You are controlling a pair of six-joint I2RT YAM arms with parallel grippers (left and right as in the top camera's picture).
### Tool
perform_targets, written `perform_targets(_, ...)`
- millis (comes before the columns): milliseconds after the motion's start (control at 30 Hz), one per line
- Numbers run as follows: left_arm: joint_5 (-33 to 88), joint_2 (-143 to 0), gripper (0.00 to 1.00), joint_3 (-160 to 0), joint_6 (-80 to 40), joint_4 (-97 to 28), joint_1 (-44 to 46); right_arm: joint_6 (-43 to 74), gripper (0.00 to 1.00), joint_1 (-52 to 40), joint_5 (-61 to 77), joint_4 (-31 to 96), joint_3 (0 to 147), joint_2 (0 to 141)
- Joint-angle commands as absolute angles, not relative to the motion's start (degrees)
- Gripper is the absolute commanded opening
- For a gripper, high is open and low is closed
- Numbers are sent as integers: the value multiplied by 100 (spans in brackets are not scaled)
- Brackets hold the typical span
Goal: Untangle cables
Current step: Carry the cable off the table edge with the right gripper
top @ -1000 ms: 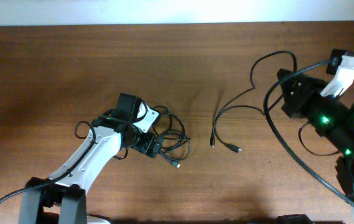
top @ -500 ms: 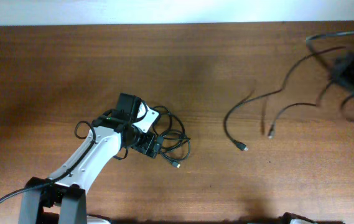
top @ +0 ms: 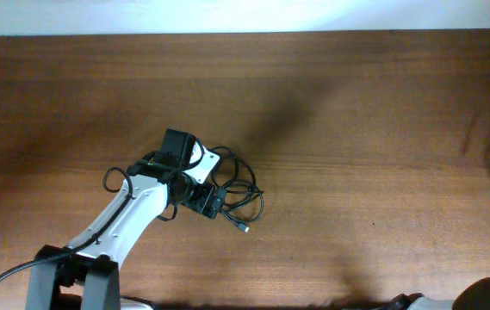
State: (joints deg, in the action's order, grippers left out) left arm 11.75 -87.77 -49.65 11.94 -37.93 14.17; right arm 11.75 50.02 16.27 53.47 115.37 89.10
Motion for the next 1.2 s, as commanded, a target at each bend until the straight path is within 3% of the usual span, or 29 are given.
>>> perform_targets(0,1221,-8818,99,-4901,1120,-3776,1411,1116,4,5374,1581,5393,11653,8897)
perform_targets(700,1223,-8818,99,-4899,1120,-3653,1411,1142,4,5483,1066,6469,11579,10499)
perform_targets(800,1221,-8818,99,-4899,1120,-3653,1411,1140,59,5483,1068,6571,11572,10591)
perform_targets(867,1221,-8818,99,-4899,1120,-3653,1411,1142,76,5483,1070,6578,11572,10591)
perform_targets(933,1223,-8818,99,-4899,1120,-3653,1411,1142,100,5483,1074,6587,11572,10591)
perform_targets(1167,1223,-8818,99,-4899,1120,-3653,1411,1135,99,5476,2069,6648,11572,10591)
